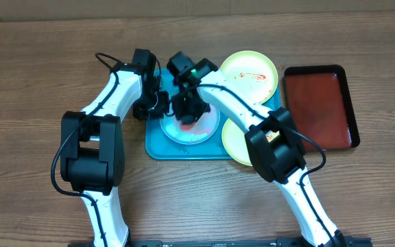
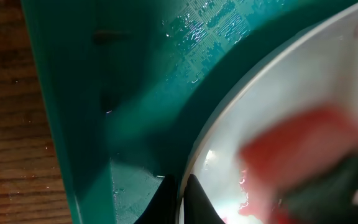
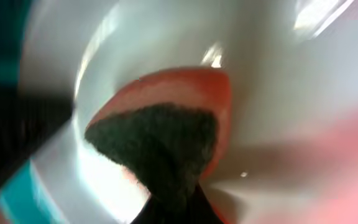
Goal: Clean dirty plates on tray and stack at the side
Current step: 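Scrub the white plate surface with the sponge in right gripper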
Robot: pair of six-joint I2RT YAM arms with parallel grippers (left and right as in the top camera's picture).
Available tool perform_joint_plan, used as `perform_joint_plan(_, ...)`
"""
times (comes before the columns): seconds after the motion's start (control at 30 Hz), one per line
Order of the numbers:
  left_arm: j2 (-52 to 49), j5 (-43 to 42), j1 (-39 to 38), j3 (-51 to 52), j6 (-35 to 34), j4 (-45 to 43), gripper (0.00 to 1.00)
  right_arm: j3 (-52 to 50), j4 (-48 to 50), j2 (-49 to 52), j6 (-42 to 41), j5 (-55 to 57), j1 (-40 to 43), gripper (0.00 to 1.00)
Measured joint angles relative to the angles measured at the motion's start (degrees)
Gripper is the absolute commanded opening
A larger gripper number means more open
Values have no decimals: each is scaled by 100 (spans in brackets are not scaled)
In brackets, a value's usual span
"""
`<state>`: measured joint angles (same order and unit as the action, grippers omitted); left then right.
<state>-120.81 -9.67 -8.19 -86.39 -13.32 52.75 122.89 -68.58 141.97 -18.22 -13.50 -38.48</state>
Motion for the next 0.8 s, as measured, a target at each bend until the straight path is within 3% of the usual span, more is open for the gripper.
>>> perform_joint_plan(0.23, 0, 0, 0, 0, 0, 0, 4, 0, -782, 7, -105, -138, 74, 4)
perform_joint_plan(0.43, 0, -13, 0, 2, 0, 0, 4, 0, -1045, -39, -544, 1034, 490, 4)
perform_joint_plan(0.63, 0, -42, -9, 2, 0, -7, 5, -7, -310, -68, -767, 1784, 560, 4)
perform_joint_plan(0.8, 0, -42, -9, 0, 0, -7, 4, -39, 549, -57, -813, 1543, 483, 4)
